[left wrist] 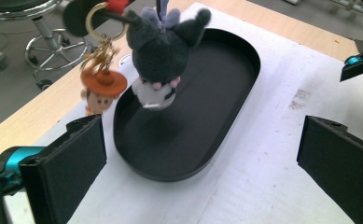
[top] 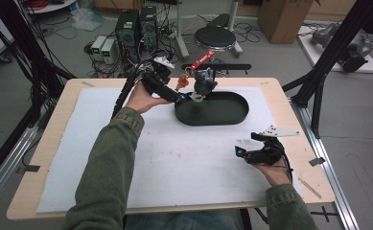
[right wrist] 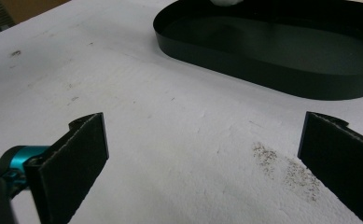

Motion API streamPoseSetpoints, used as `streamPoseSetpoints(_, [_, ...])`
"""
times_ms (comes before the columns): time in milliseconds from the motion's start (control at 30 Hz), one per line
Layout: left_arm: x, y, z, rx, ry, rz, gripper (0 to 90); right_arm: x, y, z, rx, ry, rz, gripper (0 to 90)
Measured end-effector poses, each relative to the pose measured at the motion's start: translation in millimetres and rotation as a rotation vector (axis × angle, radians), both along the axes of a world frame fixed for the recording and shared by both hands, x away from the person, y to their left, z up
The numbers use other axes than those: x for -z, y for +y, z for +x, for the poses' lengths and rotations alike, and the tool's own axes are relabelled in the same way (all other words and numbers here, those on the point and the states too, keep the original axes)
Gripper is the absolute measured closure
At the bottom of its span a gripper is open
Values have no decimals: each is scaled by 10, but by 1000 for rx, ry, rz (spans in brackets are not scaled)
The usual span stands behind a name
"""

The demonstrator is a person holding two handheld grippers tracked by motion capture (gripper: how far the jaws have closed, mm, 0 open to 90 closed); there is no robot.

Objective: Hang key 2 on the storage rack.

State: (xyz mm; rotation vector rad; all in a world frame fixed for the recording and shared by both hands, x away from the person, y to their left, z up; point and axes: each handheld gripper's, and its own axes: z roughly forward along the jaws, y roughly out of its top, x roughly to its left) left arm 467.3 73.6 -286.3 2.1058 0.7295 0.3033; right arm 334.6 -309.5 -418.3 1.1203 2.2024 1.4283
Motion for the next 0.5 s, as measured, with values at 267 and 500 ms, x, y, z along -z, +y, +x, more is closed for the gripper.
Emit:
streamPoseSetpoints(267, [113, 239, -115, -37, -1, -6, 17, -10, 5, -13, 5, -9, -1, 9])
streamPoseSetpoints(500, [250, 344, -230, -6, 4, -1, 17, -14, -6, -29, 12, -7, -1, 9])
